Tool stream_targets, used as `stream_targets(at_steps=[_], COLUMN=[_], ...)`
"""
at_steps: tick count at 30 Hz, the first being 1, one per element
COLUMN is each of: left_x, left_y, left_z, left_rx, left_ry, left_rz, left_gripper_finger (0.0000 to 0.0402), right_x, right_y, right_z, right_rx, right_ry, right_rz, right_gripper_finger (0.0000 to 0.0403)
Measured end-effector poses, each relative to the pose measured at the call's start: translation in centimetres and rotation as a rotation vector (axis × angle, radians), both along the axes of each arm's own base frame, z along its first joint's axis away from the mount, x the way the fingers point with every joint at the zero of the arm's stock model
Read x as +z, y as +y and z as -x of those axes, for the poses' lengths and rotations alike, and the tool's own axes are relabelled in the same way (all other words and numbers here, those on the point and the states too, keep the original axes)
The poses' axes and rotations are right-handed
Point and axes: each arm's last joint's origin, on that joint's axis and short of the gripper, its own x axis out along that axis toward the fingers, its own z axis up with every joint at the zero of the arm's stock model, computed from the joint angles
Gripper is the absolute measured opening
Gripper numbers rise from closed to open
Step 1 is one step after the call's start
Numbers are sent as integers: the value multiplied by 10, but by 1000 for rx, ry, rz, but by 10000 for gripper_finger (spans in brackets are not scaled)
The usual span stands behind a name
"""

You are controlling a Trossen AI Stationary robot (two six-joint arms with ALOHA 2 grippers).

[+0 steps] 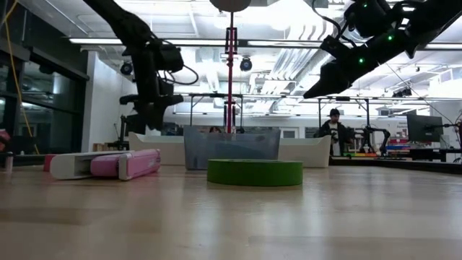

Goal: Pick and place Stapler, Stapler remover, tape
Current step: Put the black staple remover into the left white bin

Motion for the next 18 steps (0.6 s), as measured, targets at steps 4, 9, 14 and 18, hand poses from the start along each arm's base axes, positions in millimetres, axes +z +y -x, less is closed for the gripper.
stream_targets(at_steps=[4, 9, 14, 18], left_x=[-6, -18, -29, -32], left_y=[6, 7, 9, 10], left_z=[3, -1, -3, -3], left_rx=[31, 26, 21, 26], left_ry=[-10, 7, 30, 43], left_rz=[37, 88, 134, 133], left_gripper_finger=[89, 89, 89, 92], right_x=[0, 0, 0, -1], right_y=[0, 0, 0, 1], right_z=[0, 0, 0, 0], right_rx=[-1, -3, -3, -3], right_ry=[-6, -9, -9, 1], right_rz=[-7, -10, -10, -15], right_gripper_finger=[223, 221, 220, 220])
